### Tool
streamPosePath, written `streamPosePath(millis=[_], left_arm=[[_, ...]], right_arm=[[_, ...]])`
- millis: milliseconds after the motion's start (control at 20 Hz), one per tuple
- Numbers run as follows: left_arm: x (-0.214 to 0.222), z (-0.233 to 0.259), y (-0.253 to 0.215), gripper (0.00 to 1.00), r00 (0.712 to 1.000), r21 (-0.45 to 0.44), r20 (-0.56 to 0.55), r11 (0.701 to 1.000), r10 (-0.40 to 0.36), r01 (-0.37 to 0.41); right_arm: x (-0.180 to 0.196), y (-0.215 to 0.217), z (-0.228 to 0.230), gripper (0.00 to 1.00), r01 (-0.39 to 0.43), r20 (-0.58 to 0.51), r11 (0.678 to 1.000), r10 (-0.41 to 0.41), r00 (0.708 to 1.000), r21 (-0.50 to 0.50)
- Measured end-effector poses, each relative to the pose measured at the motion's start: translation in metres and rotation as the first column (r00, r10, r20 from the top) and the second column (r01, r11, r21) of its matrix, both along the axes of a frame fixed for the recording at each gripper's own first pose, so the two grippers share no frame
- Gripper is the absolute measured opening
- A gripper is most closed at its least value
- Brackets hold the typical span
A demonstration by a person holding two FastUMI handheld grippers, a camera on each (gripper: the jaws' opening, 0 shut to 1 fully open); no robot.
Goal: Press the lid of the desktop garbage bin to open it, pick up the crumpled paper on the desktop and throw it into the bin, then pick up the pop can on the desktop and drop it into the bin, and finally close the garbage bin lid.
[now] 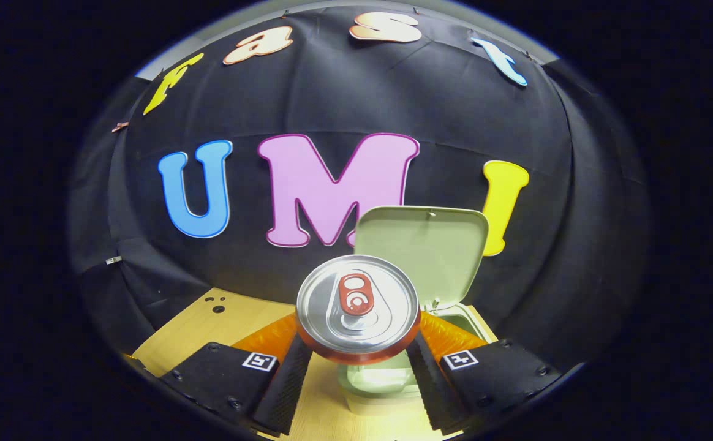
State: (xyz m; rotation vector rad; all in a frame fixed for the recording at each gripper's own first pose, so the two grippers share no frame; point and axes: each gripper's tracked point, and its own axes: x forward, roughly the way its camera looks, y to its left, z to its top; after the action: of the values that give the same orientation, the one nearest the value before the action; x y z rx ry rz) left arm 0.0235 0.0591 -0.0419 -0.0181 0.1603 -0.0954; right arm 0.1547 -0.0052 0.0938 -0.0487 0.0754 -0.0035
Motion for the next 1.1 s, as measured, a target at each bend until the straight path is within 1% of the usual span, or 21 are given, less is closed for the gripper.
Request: streamPosePath(millis=[250, 500, 650, 750, 800, 900, 1100], left_arm=[[0.012, 0.004, -0.010, 0.96, 0.999, -0.004, -0.002, 0.999, 0.038, -0.038], [0.021, 0.008, -0.026, 0.96, 0.998, -0.010, -0.007, 0.998, 0.065, -0.066], [0.025, 0.008, -0.038, 0.96, 0.998, -0.005, -0.014, 0.998, 0.067, -0.067], [0.026, 0.009, -0.042, 0.96, 0.998, 0.018, -0.008, 0.997, 0.070, -0.070], [0.027, 0.010, -0.044, 0.96, 0.997, 0.032, -0.006, 0.997, 0.071, -0.070], [0.028, 0.010, -0.048, 0.96, 0.998, 0.045, -0.005, 0.997, 0.068, -0.068], [0.030, 0.009, -0.052, 0.96, 0.997, 0.031, -0.013, 0.996, 0.082, -0.081]], right_arm=[[0.022, -0.037, -0.012, 0.83, 0.034, -0.028, 0.999, -0.035, 0.999, -0.011], [0.035, -0.060, -0.031, 0.82, 0.037, -0.073, 0.999, -0.037, 0.997, -0.005], [0.040, -0.070, -0.032, 0.84, 0.040, -0.066, 0.999, -0.041, 0.997, -0.016], [0.043, -0.075, -0.024, 0.86, 0.047, -0.045, 0.999, -0.048, 0.998, -0.019], [0.044, -0.075, -0.019, 0.92, 0.044, -0.038, 0.999, -0.044, 0.998, -0.012], [0.046, -0.076, -0.004, 1.00, 0.036, -0.017, 0.999, -0.036, 0.999, 0.003], [0.050, -0.080, 0.045, 1.00, 0.030, 0.062, 1.000, -0.029, 0.998, -0.007]])
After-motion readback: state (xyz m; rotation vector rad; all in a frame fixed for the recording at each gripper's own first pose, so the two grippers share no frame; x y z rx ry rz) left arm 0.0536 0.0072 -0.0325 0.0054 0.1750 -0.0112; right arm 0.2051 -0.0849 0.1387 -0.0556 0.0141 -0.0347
